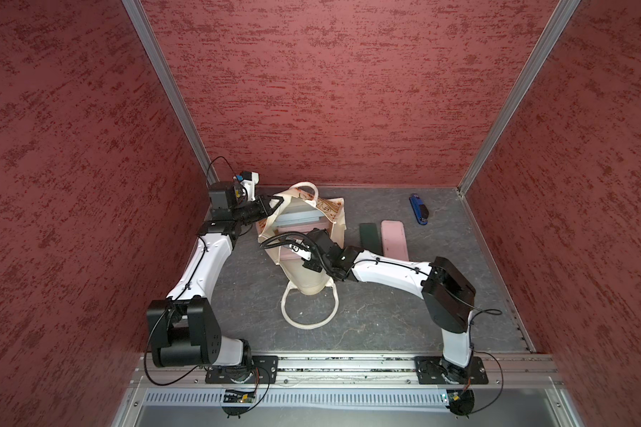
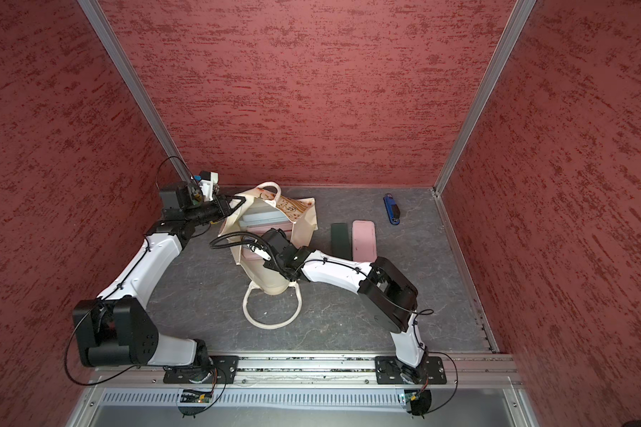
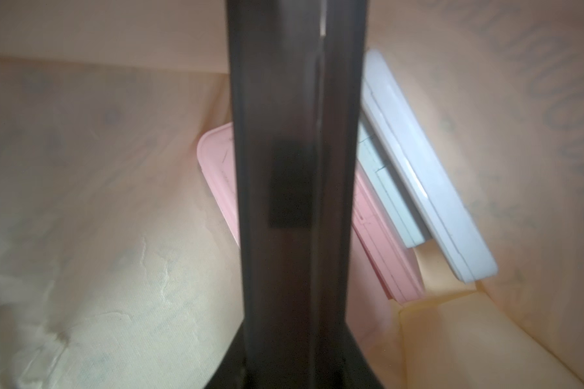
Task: Take out the pencil case from the canvas bag
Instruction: Pick up the pencil case from the canvas bag.
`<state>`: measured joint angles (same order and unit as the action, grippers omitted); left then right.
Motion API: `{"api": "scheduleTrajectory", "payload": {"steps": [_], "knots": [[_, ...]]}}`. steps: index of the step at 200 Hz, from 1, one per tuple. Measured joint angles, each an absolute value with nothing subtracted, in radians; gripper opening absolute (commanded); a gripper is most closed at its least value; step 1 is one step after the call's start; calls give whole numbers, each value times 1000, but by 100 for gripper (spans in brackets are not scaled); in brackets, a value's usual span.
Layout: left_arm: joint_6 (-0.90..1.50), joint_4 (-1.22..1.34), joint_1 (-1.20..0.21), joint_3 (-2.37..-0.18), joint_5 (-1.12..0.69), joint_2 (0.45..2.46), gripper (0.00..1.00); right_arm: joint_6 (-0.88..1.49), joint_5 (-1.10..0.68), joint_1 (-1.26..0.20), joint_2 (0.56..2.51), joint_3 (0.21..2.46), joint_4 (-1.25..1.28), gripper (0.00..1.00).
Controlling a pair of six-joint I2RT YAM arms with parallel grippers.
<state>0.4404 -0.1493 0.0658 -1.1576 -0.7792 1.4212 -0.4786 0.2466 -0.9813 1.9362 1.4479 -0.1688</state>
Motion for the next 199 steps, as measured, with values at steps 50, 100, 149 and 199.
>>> {"api": "scheduleTrajectory", "payload": {"steps": [50, 100, 149, 199], "knots": [[441, -149, 67, -1158, -779, 1422, 3, -442, 213, -981, 1833, 1357, -55, 15], [441, -149, 67, -1158, -780, 1422, 3, -385, 147, -983, 1708, 1286, 92, 14], [445, -149, 67, -1158, -780, 1425, 3, -324, 99, -983, 1605, 1232, 229, 12], [456, -147, 67, -1158, -781, 1437, 3, -292, 104, -983, 1494, 1192, 327, 11]]}}
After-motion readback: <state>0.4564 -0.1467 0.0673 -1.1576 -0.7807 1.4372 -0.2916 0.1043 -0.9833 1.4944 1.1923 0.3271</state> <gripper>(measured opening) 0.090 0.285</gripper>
